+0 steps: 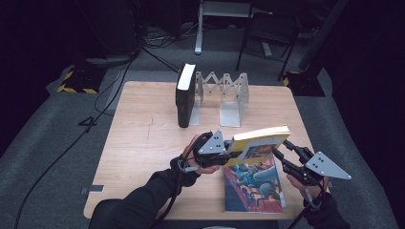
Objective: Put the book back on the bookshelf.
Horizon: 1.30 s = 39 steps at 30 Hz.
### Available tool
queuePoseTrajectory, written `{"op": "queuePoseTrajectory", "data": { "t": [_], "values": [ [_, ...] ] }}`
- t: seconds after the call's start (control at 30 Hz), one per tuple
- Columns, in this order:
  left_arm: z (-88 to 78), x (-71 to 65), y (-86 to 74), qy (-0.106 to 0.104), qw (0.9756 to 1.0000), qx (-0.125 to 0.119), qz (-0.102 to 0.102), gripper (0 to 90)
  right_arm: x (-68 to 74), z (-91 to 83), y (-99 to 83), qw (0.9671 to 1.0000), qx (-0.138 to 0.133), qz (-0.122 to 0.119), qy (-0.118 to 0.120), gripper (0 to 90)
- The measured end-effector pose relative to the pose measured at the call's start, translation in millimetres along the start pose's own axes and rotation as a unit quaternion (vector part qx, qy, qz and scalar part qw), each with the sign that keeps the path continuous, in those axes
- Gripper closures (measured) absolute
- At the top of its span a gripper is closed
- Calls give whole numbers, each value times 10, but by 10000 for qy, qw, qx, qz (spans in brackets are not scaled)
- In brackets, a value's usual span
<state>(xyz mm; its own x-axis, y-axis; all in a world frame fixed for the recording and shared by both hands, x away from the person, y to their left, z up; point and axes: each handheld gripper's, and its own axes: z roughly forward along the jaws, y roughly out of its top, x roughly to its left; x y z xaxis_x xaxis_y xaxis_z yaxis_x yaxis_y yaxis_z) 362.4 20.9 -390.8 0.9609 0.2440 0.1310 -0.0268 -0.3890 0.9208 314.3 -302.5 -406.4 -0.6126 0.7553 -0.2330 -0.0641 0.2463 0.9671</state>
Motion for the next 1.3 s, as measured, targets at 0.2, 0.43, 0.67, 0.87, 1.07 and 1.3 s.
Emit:
{"op": "queuePoseTrajectory", "data": {
  "t": [0.2, 0.43, 0.67, 0.87, 1.07, 1.3],
  "values": [
    [11, -23, -57, -15, 9997, -203, -94, 742, -78, 157, -60, 9985, 334, 308, 311, 382],
    [88, -34, -187, -76, 9994, -208, -251, 713, 63, 302, -94, 9957, 650, 21, 662, 394],
    [175, -28, -196, 39, 9980, -393, -491, 679, 120, 356, -66, 9958, 758, 15, 513, 388],
    [173, 1, -94, 155, 9972, -573, -465, 669, 123, 392, -60, 9961, 755, 45, 453, 396],
    [119, 22, 111, 261, 9962, -799, -227, 691, 133, 403, -53, 9959, 765, 55, 485, 395],
    [145, 8, 252, 239, 9961, -850, -86, 726, 148, 406, -46, 9958, 802, 28, 430, 384]
  ]
}}
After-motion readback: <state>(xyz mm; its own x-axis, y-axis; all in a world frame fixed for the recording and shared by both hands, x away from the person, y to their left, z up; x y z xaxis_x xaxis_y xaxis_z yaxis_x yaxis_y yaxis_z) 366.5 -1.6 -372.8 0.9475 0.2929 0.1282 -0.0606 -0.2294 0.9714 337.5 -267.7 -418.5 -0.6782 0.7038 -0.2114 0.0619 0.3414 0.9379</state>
